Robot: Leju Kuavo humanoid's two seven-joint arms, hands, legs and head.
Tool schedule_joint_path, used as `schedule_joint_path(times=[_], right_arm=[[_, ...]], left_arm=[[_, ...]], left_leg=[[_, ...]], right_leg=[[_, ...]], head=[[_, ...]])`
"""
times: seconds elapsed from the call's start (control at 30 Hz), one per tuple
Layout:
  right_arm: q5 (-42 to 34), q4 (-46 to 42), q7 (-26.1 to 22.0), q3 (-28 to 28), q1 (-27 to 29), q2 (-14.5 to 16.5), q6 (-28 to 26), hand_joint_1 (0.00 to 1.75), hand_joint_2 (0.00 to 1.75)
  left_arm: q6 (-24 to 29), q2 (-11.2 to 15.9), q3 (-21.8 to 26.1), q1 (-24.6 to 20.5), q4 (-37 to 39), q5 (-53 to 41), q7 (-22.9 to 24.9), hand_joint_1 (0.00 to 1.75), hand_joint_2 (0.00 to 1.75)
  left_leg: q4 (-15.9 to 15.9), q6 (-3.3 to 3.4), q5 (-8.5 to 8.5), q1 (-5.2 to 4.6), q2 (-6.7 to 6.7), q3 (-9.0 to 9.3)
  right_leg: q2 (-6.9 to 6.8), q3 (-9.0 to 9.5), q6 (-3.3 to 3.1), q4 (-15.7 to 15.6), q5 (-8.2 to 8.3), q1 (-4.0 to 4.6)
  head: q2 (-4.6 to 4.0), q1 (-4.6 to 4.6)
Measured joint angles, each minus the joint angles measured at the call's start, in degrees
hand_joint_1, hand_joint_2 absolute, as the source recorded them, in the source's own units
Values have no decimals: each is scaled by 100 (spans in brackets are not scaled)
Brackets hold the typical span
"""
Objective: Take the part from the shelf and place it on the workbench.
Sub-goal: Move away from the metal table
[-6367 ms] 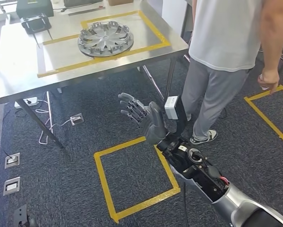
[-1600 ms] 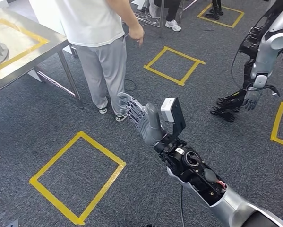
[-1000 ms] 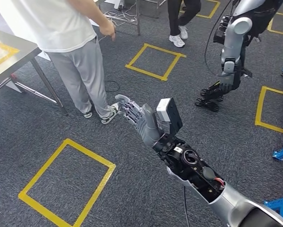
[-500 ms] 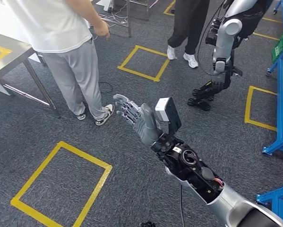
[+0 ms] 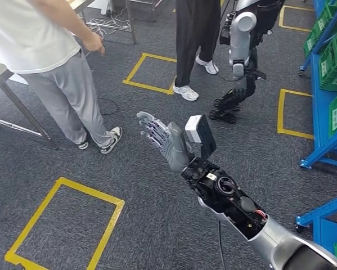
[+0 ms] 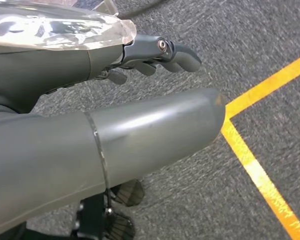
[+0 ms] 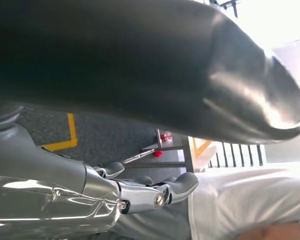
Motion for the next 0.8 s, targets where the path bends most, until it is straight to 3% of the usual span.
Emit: schedule_joint_path(times=[0.03,0.07,0.13,0.17,0.23,0.27,0.3,0.37,0.43,0.47,0.5,0.53,0.57,0.6,0.67,0.7,0.73,0.8], right_arm=[[-1,2,1,0,8,0,-3,0,0],[-2,4,1,0,12,0,-5,0,0],[-7,4,-6,-1,9,1,-10,0,0],[-11,5,-12,-1,3,1,-12,0,0],[-17,8,-26,-1,-3,1,-14,0,0],[-20,10,-33,-2,-2,1,-15,0,0],[-21,11,-39,-4,4,0,-17,0,0],[-22,15,-59,-10,2,-1,-25,0,0],[-23,21,-77,-15,6,-1,-30,0,0],[-23,25,-81,-14,21,-1,-30,0,0],[-23,28,-83,-13,40,-1,-31,0,0],[-23,32,-85,-12,55,0,-32,0,0],[-23,34,-87,-12,63,0,-33,0,0],[-23,36,-89,-16,64,-1,-35,0,0],[-23,37,-92,-28,56,-1,-37,0,0],[-23,35,-95,-33,53,-1,-37,0,0],[-23,35,-96,-36,54,0,-37,0,0],[-23,33,-99,-38,61,0,-36,0,0]], left_arm=[[0,-5,-3,3,-1,1,1,0,0],[0,-9,-5,1,-1,1,2,0,0],[0,-4,-7,-13,-1,5,2,0,0],[0,2,-7,-21,0,8,2,0,0],[0,13,-7,-30,-1,13,2,0,0],[0,14,-7,-36,-1,14,2,0,0],[0,10,-9,-48,-2,13,2,0,0],[0,3,-14,-72,-2,9,2,0,0],[3,3,-22,-73,-2,7,2,0,0],[7,4,-28,-66,-2,7,2,0,0],[10,5,-35,-61,-2,9,2,0,0],[12,7,-43,-59,-2,10,2,0,0],[13,6,-51,-61,-2,11,2,0,0],[13,4,-61,-62,-2,13,2,0,0],[13,5,-79,-63,-2,14,2,0,0],[14,8,-86,-62,-2,15,2,0,0],[14,10,-90,-63,-2,16,2,0,0],[15,12,-94,-71,-3,18,2,0,0]], left_leg=[[-7,6,81,0,-7,-12],[-248,18,262,0,-27,90],[-1083,60,684,7,-220,474],[-1432,78,804,16,-330,630],[-1712,107,841,16,-429,749],[-1740,124,834,19,-377,758],[-1749,150,842,23,-309,765],[-1776,216,852,37,-179,783],[-1783,261,841,22,-45,791],[-1781,271,835,14,29,792],[-1780,275,829,9,100,794],[-1777,275,822,6,167,798],[-1775,268,812,5,228,808],[-1773,256,799,3,284,826],[-1763,217,766,-21,390,859],[-1755,193,753,-38,447,867],[-1750,171,746,-57,508,869],[-1742,125,727,-65,618,872]], right_leg=[[57,1,2,1,4,1],[118,5,6,2,7,1],[235,8,23,8,9,2],[294,-7,44,19,11,9],[416,-55,108,28,24,6],[484,-81,148,29,32,4],[471,-107,180,44,24,-7],[213,-255,232,321,-153,2],[-87,-612,272,1080,-537,-2],[-137,-810,290,1507,-705,-14],[-158,-943,304,1790,-780,-22],[-174,-968,311,1853,-743,-28],[-198,-867,308,1659,-599,-30],[-256,-659,291,1259,-388,-27],[-528,-219,224,424,-99,27],[-629,-94,186,181,-45,56],[-675,-53,154,90,-51,82],[-547,-61,97,69,-28,79]], head=[[0,-2],[0,-3],[0,-7],[0,-8],[0,-13],[0,-12],[0,-13],[0,20],[0,63],[0,76],[0,77],[0,80],[0,85],[0,94],[0,114],[0,114],[0,103],[0,80]])
